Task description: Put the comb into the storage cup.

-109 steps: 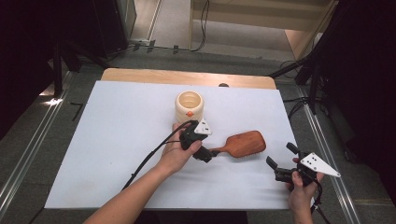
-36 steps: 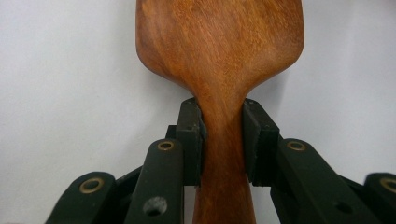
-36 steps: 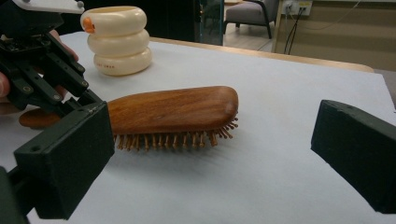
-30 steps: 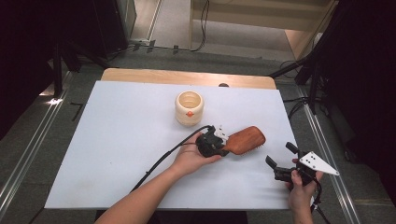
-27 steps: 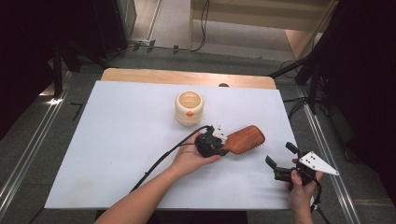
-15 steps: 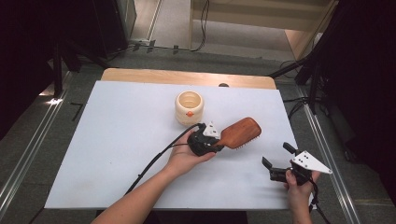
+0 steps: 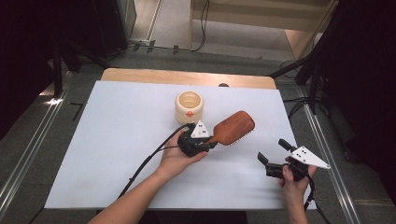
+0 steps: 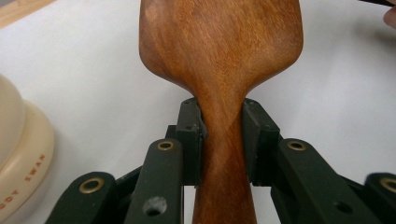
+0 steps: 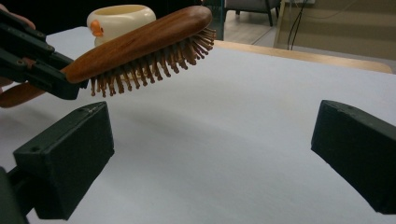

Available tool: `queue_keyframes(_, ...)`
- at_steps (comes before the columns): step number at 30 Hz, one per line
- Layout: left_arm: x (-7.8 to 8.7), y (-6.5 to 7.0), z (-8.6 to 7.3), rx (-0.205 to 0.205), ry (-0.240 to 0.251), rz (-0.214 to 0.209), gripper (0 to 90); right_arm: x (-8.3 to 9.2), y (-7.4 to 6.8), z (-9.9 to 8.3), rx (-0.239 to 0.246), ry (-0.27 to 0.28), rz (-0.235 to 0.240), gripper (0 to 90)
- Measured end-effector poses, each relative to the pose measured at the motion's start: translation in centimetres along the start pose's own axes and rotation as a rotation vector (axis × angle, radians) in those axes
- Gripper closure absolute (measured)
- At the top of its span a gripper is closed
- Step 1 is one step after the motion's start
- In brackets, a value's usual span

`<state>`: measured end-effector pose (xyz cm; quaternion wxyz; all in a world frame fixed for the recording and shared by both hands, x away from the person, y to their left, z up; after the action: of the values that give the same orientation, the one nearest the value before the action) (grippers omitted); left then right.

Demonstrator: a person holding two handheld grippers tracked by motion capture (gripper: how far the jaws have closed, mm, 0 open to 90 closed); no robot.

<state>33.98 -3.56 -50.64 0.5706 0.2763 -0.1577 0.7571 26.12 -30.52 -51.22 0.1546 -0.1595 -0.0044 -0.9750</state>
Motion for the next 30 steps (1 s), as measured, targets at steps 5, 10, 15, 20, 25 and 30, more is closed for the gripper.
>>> queue_keyframes(5, 0.6, 0.1, -0.3, 0.001, 0.027, 0.015, 72.3, -0.5, -1.0, 0.9, -0.04, -0.004, 0.017, 0.0)
queue_keyframes(10, 1.1, 0.4, -0.4, -0.006, 0.05, 0.035, 72.4, -0.8, -1.9, 1.7, -0.078, -0.003, 0.03, 0.0)
queue_keyframes(15, 1.6, 0.7, -0.3, -0.01, 0.077, 0.05, 72.4, -0.9, -3.2, 2.9, -0.112, -0.002, 0.05, 0.0)
queue_keyframes(20, 2.0, 1.2, -0.3, -0.014, 0.104, 0.061, 72.3, -1.2, -4.3, 3.7, -0.157, -0.012, 0.054, 0.0)
queue_keyframes(25, 2.4, 1.8, -0.5, -0.01, 0.133, 0.072, 72.4, -1.5, -5.1, 4.2, -0.216, -0.016, 0.077, 0.0)
queue_keyframes(30, 2.8, 2.1, -0.7, -0.011, 0.153, 0.092, 72.4, -1.8, -6.3, 4.8, -0.26, -0.026, 0.101, 0.0)
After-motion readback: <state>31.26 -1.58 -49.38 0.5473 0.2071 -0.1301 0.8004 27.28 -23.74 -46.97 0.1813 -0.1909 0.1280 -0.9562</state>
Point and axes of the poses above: each handheld gripper's, and its own axes: x roughly backward along the jaws, z roughly out of its top, y roughly to its right, the point moved 5 cm from there along -x, roughly forward along the jaws, and after that the axes turned 8 degrees about -z, right-handed, at the moved point
